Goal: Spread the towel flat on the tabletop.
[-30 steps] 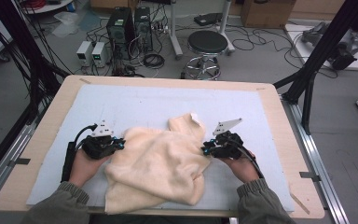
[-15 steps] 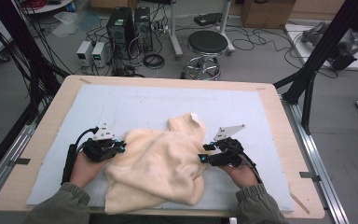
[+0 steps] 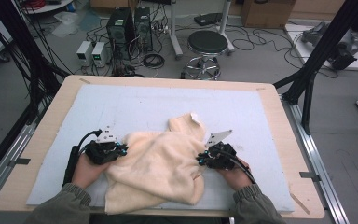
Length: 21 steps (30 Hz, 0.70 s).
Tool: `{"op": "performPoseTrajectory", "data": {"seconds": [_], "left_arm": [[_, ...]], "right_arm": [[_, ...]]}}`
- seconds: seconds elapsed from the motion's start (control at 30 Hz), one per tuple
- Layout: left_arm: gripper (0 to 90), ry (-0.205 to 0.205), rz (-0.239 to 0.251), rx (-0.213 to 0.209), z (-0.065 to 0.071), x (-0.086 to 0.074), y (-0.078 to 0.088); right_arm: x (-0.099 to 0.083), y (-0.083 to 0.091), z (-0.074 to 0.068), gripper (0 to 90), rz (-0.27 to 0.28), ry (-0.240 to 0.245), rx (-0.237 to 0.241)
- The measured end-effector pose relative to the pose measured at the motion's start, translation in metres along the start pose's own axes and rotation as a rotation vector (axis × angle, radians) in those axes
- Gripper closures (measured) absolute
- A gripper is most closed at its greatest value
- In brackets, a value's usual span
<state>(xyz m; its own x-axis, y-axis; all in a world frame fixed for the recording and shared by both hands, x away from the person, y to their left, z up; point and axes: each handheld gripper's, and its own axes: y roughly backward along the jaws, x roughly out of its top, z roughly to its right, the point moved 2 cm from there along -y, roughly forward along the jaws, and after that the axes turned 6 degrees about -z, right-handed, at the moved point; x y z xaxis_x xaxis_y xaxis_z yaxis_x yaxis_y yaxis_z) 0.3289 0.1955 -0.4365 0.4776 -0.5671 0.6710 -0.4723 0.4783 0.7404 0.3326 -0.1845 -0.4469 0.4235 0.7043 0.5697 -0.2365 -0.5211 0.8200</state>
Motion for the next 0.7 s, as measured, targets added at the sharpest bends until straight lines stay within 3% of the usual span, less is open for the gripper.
{"op": "performPoseTrajectory", "data": {"seconds": [0.13,0.3,0.57,0.67,0.7], "left_arm": [[84.5,0.0,0.014,-0.003,0.0,0.0,0.003],[84.6,0.004,0.054,0.001,0.001,0.003,0.012],[84.9,-0.012,0.105,0.018,0.004,0.018,0.032],[85.0,-0.016,0.103,0.039,0.0,0.026,0.035],[85.1,-0.009,0.111,0.054,-0.004,0.031,0.035]], "right_arm": [[0.001,0.006,0.002,83.9,0.001,0.01,-0.002],[0.008,0.035,0.006,84.0,0.102,0.015,-0.028],[0.017,0.058,0.006,84.1,0.141,0.041,-0.035],[0.024,0.069,0.008,84.2,0.144,0.053,-0.053],[0.033,0.075,0.015,84.5,0.132,0.063,-0.077]]}}
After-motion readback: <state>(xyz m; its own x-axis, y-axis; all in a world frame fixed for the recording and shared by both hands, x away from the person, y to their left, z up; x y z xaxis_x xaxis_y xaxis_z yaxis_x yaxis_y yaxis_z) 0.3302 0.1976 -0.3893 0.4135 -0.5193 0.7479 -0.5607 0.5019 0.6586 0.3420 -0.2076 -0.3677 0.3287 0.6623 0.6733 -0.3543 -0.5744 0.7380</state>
